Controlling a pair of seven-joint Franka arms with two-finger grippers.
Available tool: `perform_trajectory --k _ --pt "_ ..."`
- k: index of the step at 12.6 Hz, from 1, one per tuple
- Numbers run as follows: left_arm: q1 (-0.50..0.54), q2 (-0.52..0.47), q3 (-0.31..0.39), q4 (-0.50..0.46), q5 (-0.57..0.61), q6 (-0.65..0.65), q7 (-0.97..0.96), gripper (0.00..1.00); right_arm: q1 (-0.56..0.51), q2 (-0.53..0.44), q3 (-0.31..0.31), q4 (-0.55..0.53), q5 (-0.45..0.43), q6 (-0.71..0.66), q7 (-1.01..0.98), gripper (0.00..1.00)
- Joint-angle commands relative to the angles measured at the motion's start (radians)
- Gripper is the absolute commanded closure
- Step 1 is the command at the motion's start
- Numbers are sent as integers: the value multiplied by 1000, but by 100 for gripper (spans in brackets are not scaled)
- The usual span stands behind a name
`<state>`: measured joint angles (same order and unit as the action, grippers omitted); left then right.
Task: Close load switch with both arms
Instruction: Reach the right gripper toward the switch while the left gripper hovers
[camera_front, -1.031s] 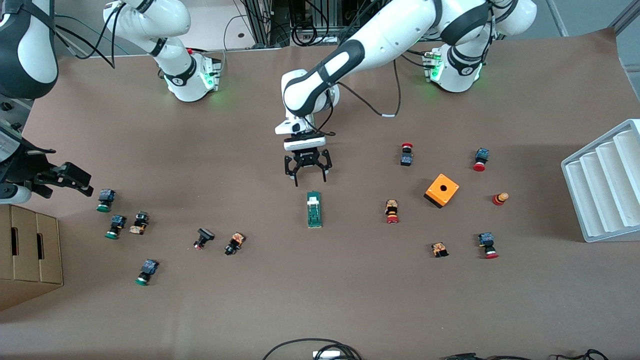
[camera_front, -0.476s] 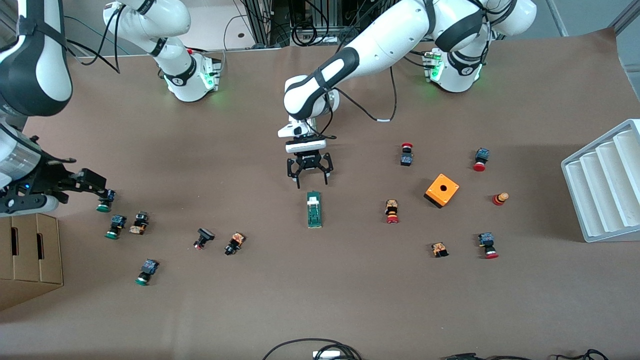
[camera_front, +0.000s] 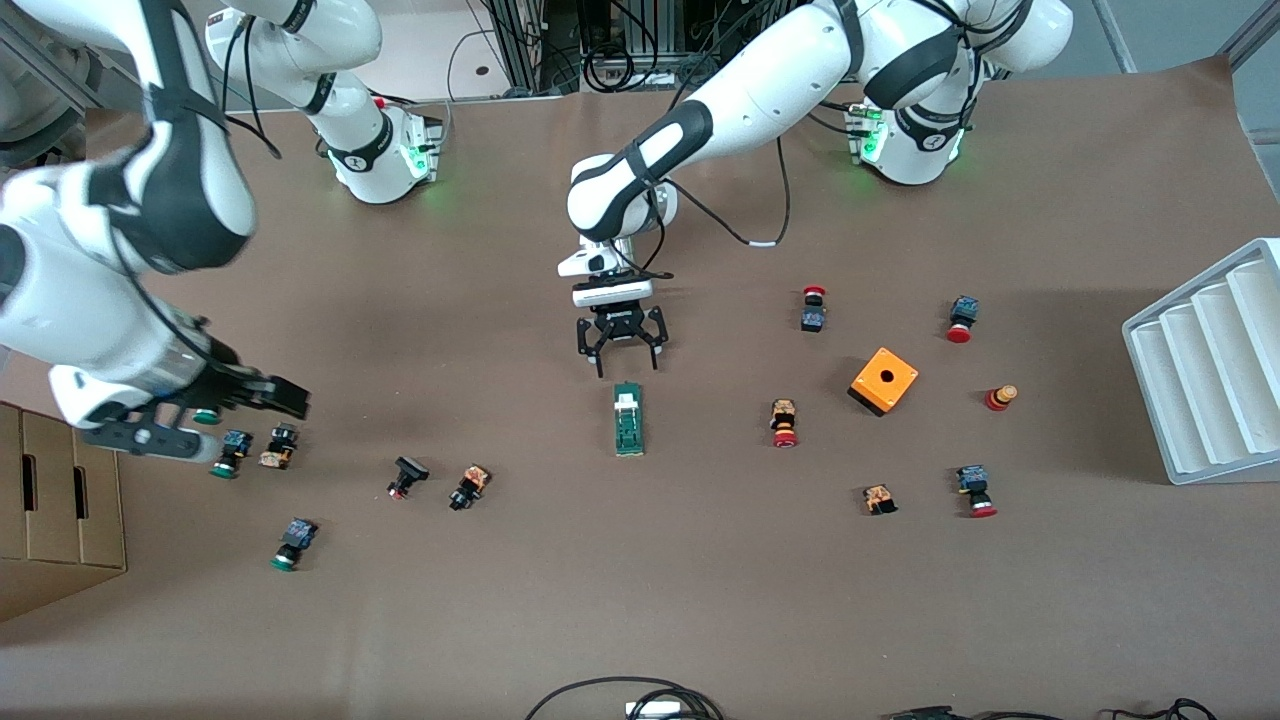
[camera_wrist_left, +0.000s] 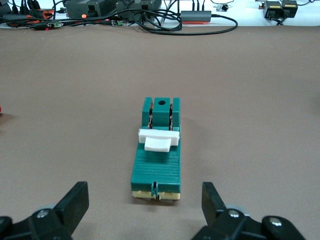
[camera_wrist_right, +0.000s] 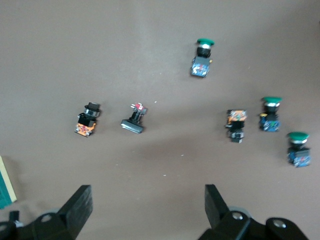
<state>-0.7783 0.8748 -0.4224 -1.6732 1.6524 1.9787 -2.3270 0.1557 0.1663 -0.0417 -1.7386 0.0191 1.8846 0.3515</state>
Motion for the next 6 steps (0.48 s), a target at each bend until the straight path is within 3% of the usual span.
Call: perform_trajectory --k 1,4,6 --pt "-33 47 13 64 18 -26 -18 0 31 27 -4 11 28 16 134 0" --pt "-64 81 40 78 53 -52 -29 0 70 61 -6 17 154 46 289 0" --pt "-84 87 63 79 70 -52 -109 0 125 78 -6 16 170 83 410 0"
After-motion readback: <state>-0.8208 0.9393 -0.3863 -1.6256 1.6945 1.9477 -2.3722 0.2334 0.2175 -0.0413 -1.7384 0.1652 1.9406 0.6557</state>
